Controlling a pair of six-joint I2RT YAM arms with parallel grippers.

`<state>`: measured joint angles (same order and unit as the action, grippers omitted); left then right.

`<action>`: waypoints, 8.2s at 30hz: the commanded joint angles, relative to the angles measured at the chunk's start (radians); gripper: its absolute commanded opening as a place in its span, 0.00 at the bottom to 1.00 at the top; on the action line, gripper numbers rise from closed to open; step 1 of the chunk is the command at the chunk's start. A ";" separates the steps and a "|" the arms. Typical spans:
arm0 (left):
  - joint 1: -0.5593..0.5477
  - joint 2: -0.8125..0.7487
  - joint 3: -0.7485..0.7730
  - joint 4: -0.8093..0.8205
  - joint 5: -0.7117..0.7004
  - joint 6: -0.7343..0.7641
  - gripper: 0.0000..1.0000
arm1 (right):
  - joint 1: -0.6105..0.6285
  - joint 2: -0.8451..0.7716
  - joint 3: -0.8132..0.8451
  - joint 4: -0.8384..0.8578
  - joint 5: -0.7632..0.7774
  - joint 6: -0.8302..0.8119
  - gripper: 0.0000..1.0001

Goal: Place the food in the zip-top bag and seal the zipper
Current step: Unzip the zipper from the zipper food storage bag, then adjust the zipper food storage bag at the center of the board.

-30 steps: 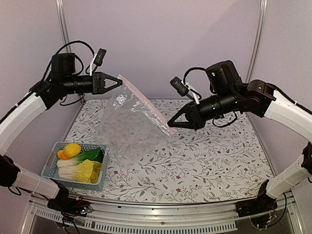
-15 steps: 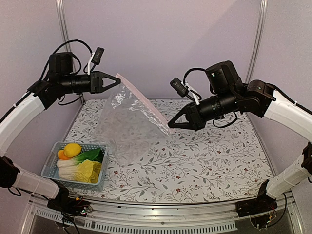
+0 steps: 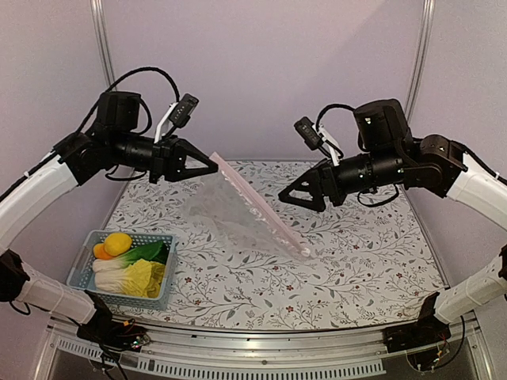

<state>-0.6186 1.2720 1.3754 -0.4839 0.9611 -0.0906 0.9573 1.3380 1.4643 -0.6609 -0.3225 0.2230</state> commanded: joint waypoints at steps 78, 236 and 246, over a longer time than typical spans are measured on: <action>-0.042 -0.051 -0.051 0.091 -0.596 -0.148 0.92 | 0.024 0.102 0.210 -0.363 0.759 0.117 0.00; -0.153 0.332 -0.366 0.453 -0.744 -0.546 0.19 | 0.095 0.320 0.087 -0.020 0.539 0.399 0.00; -0.150 0.122 -0.434 0.396 -0.816 -0.433 0.83 | 0.094 0.341 0.091 -0.022 0.570 0.427 0.00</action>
<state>-0.7795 1.4914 0.9607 -0.0509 0.1860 -0.5949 1.0466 1.6623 1.5555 -0.6937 0.2176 0.6296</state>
